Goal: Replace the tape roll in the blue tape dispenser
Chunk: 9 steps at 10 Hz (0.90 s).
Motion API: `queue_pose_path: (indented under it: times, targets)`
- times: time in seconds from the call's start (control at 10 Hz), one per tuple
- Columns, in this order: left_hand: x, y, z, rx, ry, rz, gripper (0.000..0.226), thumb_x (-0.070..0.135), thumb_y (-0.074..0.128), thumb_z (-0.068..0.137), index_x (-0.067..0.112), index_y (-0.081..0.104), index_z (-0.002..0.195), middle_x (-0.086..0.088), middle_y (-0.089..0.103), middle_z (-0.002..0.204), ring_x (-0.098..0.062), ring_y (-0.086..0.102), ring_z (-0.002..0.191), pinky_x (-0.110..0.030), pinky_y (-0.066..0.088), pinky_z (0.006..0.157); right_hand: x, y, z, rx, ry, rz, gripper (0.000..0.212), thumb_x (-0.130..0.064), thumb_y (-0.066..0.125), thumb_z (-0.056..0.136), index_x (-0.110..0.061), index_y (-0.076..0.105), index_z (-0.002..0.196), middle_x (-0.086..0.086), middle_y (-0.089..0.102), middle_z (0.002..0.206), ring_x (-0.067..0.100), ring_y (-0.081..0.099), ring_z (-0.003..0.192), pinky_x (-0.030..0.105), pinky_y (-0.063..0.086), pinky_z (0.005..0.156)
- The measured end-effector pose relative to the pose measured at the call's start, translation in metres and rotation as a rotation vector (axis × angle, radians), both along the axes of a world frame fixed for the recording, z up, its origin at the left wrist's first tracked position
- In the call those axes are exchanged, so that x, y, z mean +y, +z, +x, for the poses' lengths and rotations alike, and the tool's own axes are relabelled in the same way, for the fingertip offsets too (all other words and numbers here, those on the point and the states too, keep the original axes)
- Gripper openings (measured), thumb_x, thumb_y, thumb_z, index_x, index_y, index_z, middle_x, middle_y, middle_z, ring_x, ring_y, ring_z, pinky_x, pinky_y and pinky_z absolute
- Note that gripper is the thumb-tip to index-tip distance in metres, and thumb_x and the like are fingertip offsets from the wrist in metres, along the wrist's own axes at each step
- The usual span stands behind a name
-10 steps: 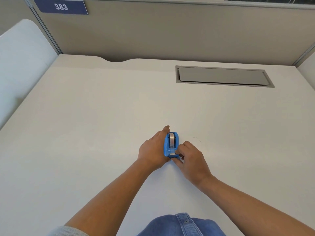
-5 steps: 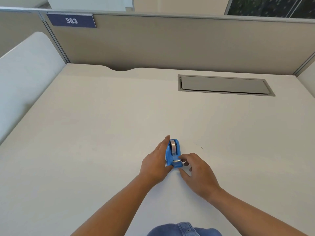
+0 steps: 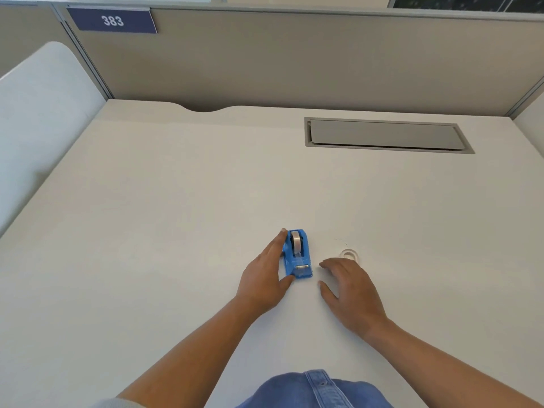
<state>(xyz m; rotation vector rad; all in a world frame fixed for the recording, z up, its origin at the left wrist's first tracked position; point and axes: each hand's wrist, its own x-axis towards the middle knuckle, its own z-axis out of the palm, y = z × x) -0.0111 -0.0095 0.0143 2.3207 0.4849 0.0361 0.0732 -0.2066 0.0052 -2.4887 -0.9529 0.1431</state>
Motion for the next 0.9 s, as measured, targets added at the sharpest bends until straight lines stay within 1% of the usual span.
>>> queue_pose_path:
  times: [0.1,0.2,0.3,0.4,0.5,0.6,0.7,0.8,0.9]
  targets:
    - [0.005,0.000,0.006,0.030,-0.048,0.013,0.093,0.030,0.070,0.086,0.041,0.006,0.152,0.014,0.044,0.151,-0.013,0.048,0.130,-0.019,0.035,0.092,0.001,-0.005,0.006,-0.013,0.012,-0.028,0.044,-0.030,0.066,0.089,-0.017,0.059,0.130,-0.002,0.057,0.139,0.017,0.049,0.131,0.031,0.036,0.107]
    - [0.006,0.002,0.011,0.045,-0.097,0.015,0.094,0.024,0.068,0.088,0.038,0.001,0.153,0.007,0.046,0.150,-0.023,0.052,0.126,-0.029,0.041,0.095,0.001,-0.008,0.008,-0.048,0.037,-0.040,0.047,-0.030,0.065,0.089,-0.014,0.058,0.133,0.000,0.054,0.143,0.018,0.045,0.136,0.035,0.037,0.110]
    - [0.004,0.003,0.010,-0.013,-0.134,0.064,0.094,0.021,0.068,0.089,0.027,0.001,0.155,0.002,0.039,0.155,-0.024,0.045,0.132,-0.030,0.033,0.106,0.000,-0.011,0.007,-0.070,0.041,-0.033,0.046,-0.029,0.065,0.089,-0.013,0.059,0.132,0.002,0.054,0.143,0.019,0.047,0.135,0.037,0.039,0.109]
    - [0.004,0.002,0.005,-0.052,-0.147,0.105,0.096,0.025,0.067,0.089,0.024,-0.002,0.155,0.004,0.029,0.160,-0.019,0.034,0.140,-0.028,0.024,0.112,0.000,-0.011,0.007,-0.068,0.036,-0.036,0.046,-0.030,0.063,0.090,-0.014,0.058,0.133,0.001,0.054,0.144,0.019,0.046,0.136,0.038,0.039,0.110]
    - [0.006,-0.003,-0.001,-0.049,-0.160,0.123,0.099,0.032,0.066,0.088,0.027,-0.007,0.154,0.009,0.019,0.163,-0.014,0.027,0.144,-0.022,0.020,0.111,0.000,-0.010,0.007,-0.069,0.041,-0.040,0.046,-0.031,0.061,0.091,-0.015,0.057,0.134,0.000,0.052,0.145,0.018,0.044,0.137,0.036,0.037,0.111]
    - [0.009,-0.010,-0.008,-0.039,-0.094,0.195,0.089,0.041,0.060,0.089,0.027,0.002,0.155,0.008,0.022,0.163,-0.013,0.026,0.146,-0.026,0.022,0.115,0.000,-0.008,0.006,-0.057,0.044,-0.065,0.047,-0.033,0.058,0.093,-0.016,0.054,0.136,-0.001,0.049,0.148,0.016,0.040,0.140,0.033,0.033,0.113]
    - [0.010,-0.021,-0.016,0.007,-0.043,0.345,0.077,0.055,0.039,0.094,0.023,0.005,0.156,0.007,0.016,0.164,-0.009,0.010,0.150,-0.026,0.006,0.119,0.000,-0.009,0.006,-0.050,0.058,-0.098,0.048,-0.035,0.054,0.095,-0.016,0.051,0.140,-0.002,0.044,0.151,0.014,0.033,0.143,0.031,0.027,0.115]
    - [0.008,-0.026,-0.022,0.053,-0.078,0.447,0.070,0.059,0.016,0.096,0.025,0.003,0.156,0.009,0.005,0.164,-0.004,-0.010,0.146,-0.027,-0.007,0.119,0.001,-0.006,0.006,-0.060,0.068,-0.122,0.052,-0.036,0.049,0.097,-0.016,0.044,0.145,-0.002,0.037,0.156,0.013,0.025,0.147,0.030,0.021,0.118]
    - [0.006,-0.029,-0.021,0.058,-0.099,0.463,0.066,0.057,0.008,0.096,0.027,0.004,0.156,0.011,0.001,0.164,-0.005,-0.012,0.147,-0.028,-0.009,0.119,0.001,-0.010,0.006,-0.056,0.091,-0.144,0.054,-0.034,0.041,0.101,-0.017,0.032,0.151,-0.003,0.024,0.161,0.010,0.011,0.149,0.028,0.009,0.120]
